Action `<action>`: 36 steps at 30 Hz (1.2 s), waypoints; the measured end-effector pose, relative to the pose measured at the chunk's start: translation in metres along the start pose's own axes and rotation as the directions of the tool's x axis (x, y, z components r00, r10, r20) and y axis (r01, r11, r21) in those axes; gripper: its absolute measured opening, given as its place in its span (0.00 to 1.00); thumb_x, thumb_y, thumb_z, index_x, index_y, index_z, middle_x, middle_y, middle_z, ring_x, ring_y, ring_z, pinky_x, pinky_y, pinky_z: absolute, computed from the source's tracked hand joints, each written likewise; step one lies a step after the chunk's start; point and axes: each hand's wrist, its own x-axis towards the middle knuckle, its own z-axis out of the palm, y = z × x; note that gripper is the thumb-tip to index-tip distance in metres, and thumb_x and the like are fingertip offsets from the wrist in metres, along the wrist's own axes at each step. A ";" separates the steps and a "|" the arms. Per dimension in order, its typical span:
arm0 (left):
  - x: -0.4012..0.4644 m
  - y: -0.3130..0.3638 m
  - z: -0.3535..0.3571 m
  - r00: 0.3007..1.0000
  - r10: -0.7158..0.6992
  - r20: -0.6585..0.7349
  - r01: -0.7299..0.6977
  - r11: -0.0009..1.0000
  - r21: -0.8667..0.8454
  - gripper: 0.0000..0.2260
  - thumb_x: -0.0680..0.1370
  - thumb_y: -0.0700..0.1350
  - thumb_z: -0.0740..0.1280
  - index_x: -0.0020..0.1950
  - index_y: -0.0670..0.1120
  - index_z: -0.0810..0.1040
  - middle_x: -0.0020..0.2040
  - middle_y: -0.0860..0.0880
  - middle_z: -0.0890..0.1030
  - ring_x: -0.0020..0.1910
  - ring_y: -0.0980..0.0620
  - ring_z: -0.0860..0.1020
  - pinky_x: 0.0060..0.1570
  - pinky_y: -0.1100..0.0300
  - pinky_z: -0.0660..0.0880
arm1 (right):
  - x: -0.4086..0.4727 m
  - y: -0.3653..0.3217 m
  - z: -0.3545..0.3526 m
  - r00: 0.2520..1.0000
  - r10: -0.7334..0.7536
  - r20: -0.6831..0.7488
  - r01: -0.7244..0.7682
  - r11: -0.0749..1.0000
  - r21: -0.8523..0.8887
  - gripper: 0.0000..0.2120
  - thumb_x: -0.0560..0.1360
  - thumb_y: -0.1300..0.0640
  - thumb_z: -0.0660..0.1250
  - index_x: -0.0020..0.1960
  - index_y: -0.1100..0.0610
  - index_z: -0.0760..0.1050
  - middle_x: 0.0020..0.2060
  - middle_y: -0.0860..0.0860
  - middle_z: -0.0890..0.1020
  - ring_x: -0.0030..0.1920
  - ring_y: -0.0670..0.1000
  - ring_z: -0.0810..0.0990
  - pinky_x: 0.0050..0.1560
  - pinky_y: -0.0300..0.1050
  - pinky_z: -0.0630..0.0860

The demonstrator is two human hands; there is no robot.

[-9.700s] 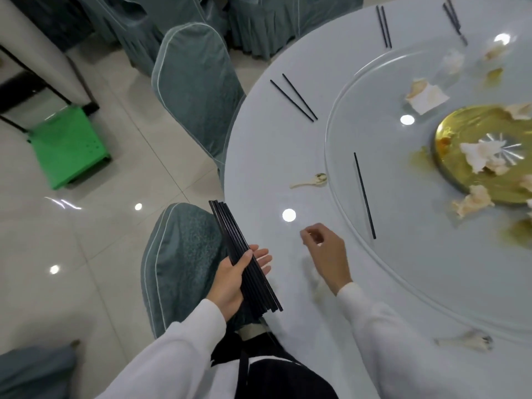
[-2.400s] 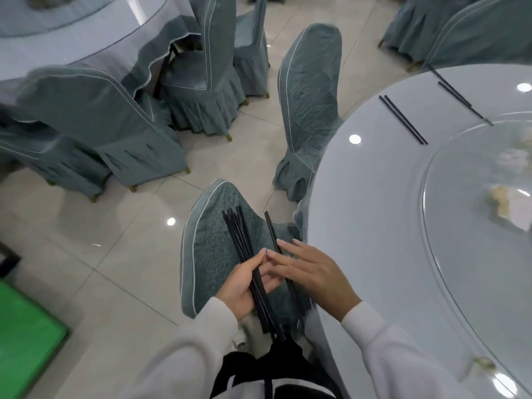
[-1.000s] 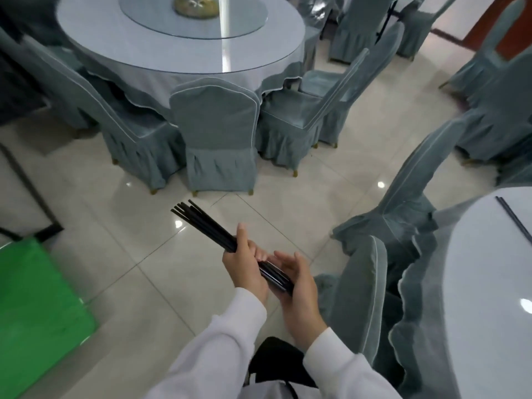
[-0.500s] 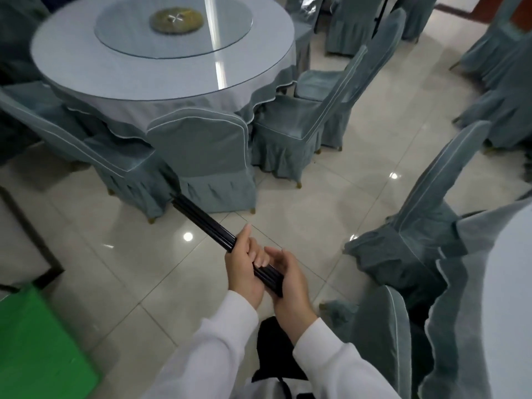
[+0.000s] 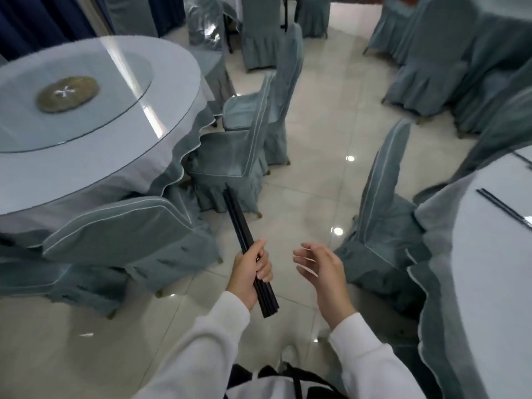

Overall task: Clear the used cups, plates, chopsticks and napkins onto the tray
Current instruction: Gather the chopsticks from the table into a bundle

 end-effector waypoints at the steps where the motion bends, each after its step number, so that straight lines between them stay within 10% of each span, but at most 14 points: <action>1: 0.011 -0.001 0.010 0.999 -0.022 0.024 0.022 0.999 0.030 0.17 0.84 0.46 0.67 0.36 0.48 0.68 0.26 0.51 0.60 0.19 0.55 0.59 0.19 0.63 0.59 | 0.005 -0.005 -0.007 1.000 -0.016 -0.020 0.017 1.000 0.002 0.11 0.85 0.58 0.62 0.57 0.60 0.82 0.47 0.57 0.88 0.46 0.53 0.87 0.49 0.46 0.82; 17: 0.178 -0.019 0.190 0.783 -0.493 0.378 0.233 0.797 0.557 0.23 0.77 0.48 0.76 0.27 0.49 0.67 0.27 0.48 0.68 0.21 0.51 0.65 0.23 0.62 0.63 | 0.109 -0.064 -0.090 0.845 -0.082 -0.528 0.129 0.990 0.053 0.10 0.85 0.60 0.63 0.54 0.59 0.83 0.45 0.57 0.89 0.45 0.53 0.87 0.50 0.49 0.81; 36: 0.277 -0.039 0.379 0.582 -0.685 0.437 0.303 0.682 0.666 0.18 0.82 0.49 0.71 0.34 0.48 0.73 0.26 0.52 0.61 0.20 0.56 0.59 0.18 0.63 0.58 | 0.204 -0.145 -0.199 0.662 0.017 -0.749 0.203 0.958 0.201 0.10 0.85 0.61 0.62 0.53 0.60 0.83 0.43 0.56 0.89 0.39 0.49 0.86 0.41 0.40 0.82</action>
